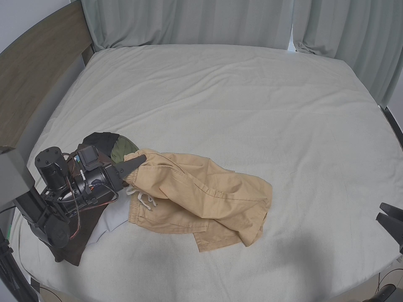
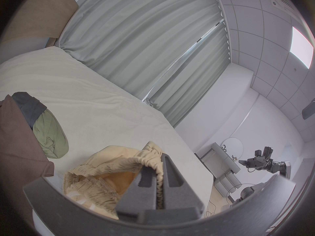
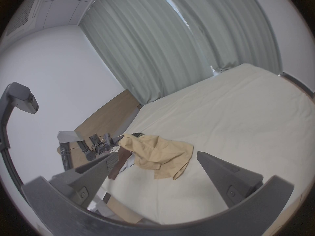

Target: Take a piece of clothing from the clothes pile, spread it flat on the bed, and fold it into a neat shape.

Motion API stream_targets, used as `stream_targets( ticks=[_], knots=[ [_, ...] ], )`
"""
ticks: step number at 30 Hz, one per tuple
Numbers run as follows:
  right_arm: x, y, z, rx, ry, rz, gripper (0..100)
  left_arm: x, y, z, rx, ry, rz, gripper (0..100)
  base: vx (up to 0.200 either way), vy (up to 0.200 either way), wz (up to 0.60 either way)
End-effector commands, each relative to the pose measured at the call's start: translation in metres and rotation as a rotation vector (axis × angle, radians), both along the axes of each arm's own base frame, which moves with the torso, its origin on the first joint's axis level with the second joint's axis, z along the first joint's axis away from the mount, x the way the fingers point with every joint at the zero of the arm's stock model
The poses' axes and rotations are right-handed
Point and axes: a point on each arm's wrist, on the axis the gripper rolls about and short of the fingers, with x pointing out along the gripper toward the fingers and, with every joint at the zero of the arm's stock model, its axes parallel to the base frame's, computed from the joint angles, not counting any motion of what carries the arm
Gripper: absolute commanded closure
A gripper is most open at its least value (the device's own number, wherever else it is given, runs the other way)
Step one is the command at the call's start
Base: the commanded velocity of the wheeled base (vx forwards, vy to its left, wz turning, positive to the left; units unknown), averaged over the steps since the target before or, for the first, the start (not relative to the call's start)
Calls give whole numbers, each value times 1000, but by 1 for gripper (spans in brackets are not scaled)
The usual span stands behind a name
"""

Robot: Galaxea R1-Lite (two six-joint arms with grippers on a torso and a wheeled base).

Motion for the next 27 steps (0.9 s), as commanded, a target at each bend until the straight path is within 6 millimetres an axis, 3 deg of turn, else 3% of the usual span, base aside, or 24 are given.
stream_targets(
  ticks=[1, 13, 17, 22, 27],
  knots=[
    [28, 5, 5, 8, 104, 113, 0, 0, 1, 0, -1, -1, 2, 100, 0, 0, 0],
    [63, 14, 2, 41, 151, 325, 0, 0, 0, -1, 3, 0, 1, 100, 0, 0, 0],
    [90, 20, 0, 41, 129, 366, 0, 0, 0, -1, 4, 1, 1, 100, 0, 0, 0],
    [110, 23, 5, 44, 66, 405, 0, -1, -1, -3, 7, 9, -4, 100, 0, 0, 0],
    [122, 27, -8, 52, 128, 437, 0, -1, -1, -5, 8, 15, -2, 100, 0, 0, 0]
  ],
)
